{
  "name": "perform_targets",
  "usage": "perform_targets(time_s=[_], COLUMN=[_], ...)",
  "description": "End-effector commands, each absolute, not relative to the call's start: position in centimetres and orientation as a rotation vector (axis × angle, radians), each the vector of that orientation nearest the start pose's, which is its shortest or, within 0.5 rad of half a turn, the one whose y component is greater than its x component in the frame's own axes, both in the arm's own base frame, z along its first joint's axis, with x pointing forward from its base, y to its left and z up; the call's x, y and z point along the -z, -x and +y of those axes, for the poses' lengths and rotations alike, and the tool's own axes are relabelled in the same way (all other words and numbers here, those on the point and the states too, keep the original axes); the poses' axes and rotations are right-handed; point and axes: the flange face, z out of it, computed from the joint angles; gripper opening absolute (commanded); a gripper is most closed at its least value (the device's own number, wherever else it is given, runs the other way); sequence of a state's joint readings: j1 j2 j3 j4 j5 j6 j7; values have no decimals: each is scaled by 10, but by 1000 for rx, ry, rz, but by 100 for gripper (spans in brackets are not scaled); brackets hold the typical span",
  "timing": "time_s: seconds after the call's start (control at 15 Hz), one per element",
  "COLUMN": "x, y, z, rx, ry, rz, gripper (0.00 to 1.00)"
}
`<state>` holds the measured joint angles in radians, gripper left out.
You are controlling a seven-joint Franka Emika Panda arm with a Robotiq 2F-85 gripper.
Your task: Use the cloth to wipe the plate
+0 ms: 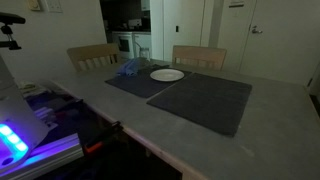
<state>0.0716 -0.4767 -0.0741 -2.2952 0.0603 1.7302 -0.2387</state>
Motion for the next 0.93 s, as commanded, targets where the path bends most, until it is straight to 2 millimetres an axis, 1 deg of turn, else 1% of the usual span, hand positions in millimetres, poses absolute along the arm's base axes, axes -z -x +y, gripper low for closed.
perform_targets(time_s=[0.0, 0.53, 0.87], x=[-524, -524, -507], y=[-399, -399, -411], z=[1, 1, 21], rx=[-120, -120, -141], ry=[3016, 3016, 3016], rz=[-354, -354, -426], gripper=[100, 100, 100])
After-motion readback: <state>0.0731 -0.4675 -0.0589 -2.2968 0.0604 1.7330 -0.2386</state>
